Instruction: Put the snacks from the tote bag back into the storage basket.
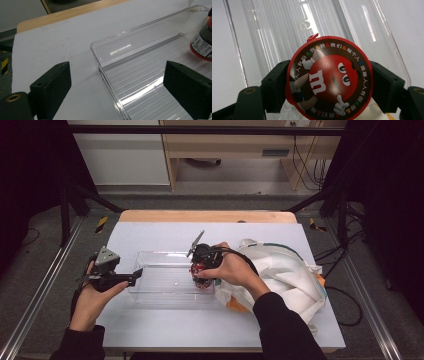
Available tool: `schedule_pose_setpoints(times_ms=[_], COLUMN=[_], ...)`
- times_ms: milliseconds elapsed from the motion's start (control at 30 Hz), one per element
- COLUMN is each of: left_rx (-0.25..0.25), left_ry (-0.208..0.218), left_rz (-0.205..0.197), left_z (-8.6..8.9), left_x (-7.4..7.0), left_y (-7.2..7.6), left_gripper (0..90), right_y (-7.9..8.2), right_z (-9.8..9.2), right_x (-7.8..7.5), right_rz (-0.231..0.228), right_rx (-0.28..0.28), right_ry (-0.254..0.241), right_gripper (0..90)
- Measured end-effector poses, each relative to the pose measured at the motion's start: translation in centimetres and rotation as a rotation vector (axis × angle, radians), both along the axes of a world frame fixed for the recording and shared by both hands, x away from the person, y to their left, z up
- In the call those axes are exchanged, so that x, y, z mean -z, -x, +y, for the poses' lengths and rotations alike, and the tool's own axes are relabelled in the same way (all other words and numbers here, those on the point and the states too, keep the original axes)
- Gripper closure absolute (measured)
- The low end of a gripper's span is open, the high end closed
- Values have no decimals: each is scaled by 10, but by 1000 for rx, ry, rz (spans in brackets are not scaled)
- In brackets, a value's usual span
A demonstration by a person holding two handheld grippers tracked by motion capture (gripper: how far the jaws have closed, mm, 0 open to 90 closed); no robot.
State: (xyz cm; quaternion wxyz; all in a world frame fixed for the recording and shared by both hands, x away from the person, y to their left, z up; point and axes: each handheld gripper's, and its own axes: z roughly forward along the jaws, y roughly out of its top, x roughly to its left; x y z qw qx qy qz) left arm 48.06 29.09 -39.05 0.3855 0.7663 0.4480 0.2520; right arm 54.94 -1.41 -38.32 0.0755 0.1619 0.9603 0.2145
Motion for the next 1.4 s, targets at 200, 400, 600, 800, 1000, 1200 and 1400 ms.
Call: schedule_pose_setpoints(times_ms=[200,400,600,800,1000,1200,1400], left_rx=[0,2,6,3,5,6,6], left_ry=[0,-2,-4,-1,-4,-4,-5], left_rz=[0,1,3,1,3,3,4], left_z=[0,-1,-1,-1,-1,-1,-1], left_x=[0,0,0,0,0,0,0], left_y=[0,0,0,0,0,0,0], left_gripper=[80,79,79,79,80,80,79], right_y=[0,0,0,-2,-2,-2,-3], right_z=[0,1,3,3,1,1,1], right_x=[0,1,2,6,11,14,18], right_rz=[1,-13,-4,-8,-3,7,0], right_rx=[8,-6,6,-6,1,10,1], right_ry=[-2,-2,6,17,22,33,44], right_gripper=[256,255,255,256,256,255,254])
